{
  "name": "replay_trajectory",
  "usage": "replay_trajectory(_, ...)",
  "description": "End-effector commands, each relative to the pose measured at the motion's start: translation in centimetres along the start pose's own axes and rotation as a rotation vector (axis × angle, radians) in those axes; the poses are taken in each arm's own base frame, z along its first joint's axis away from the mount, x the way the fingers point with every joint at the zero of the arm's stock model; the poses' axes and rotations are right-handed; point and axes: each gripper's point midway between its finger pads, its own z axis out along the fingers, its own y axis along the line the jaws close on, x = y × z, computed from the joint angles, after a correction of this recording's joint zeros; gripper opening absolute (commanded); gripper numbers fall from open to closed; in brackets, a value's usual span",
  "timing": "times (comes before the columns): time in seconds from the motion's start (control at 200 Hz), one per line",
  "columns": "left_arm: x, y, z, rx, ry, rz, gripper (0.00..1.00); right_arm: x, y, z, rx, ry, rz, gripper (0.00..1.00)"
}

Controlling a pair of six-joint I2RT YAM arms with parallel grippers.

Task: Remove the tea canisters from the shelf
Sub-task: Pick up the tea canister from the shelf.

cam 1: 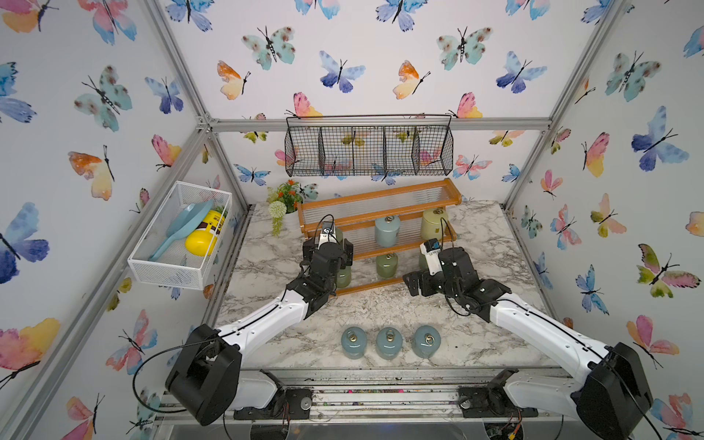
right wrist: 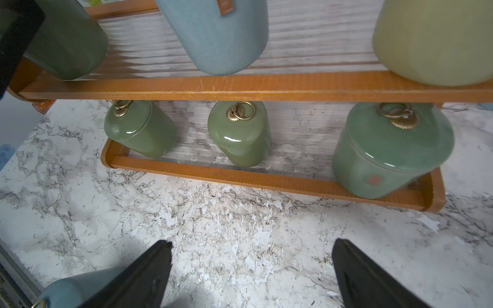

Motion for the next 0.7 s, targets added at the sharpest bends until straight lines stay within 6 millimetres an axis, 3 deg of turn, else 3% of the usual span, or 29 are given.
replay_trajectory(0.0,-1.1,-0.1,0.5,0.016,-0.019,-0.017,0.98,-1.9,0.4,-0.4,-0.020,-0.038,-0.014,1.00)
replay_trajectory(0.696,0.5,-0.4,3.4,0.030,0.058,-0.020,0.99,-1.0,-0.5,-0.6,-0.010,-0.027,0.004,1.00)
